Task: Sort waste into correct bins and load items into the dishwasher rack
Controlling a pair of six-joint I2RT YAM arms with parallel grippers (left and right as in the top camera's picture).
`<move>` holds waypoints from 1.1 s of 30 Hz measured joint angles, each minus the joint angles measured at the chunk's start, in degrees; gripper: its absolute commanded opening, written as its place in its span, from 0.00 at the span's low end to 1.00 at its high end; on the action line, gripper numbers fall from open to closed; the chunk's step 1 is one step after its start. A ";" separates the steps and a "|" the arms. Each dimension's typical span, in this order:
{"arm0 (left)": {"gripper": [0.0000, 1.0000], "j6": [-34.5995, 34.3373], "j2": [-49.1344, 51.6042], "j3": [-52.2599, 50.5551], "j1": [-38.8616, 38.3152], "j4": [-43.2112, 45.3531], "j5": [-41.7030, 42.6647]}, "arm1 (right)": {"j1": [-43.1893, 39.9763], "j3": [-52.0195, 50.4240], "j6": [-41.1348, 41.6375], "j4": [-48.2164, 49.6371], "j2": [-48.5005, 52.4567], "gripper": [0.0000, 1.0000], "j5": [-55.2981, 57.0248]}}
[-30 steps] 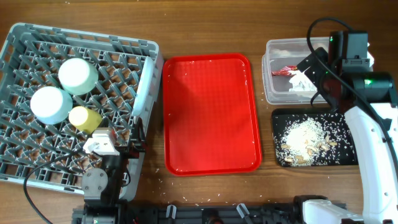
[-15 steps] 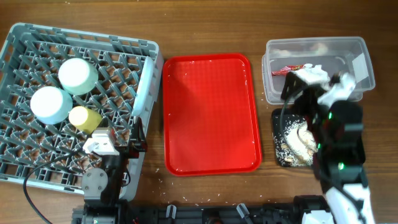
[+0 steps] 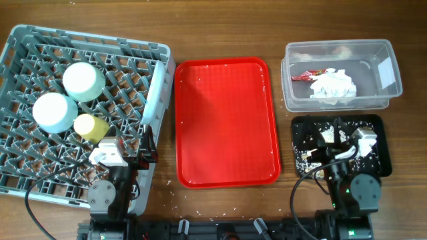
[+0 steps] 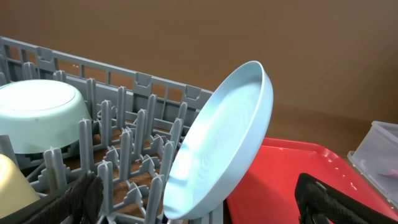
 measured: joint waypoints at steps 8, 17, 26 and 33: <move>1.00 0.00 0.00 0.00 0.00 0.00 0.00 | 0.00 -4.70 -2.95 2.36 -5.33 1.00 -0.02; 1.00 0.00 0.00 0.00 0.00 0.00 0.00 | 0.00 -7.10 -15.02 2.93 -5.40 1.00 0.39; 1.00 0.00 0.00 0.00 0.00 0.00 0.00 | 0.00 -7.10 -26.86 2.67 -5.40 1.00 1.60; 1.00 0.00 0.00 0.00 0.00 0.00 0.00 | 0.00 -7.10 -27.04 2.67 -5.40 1.00 1.62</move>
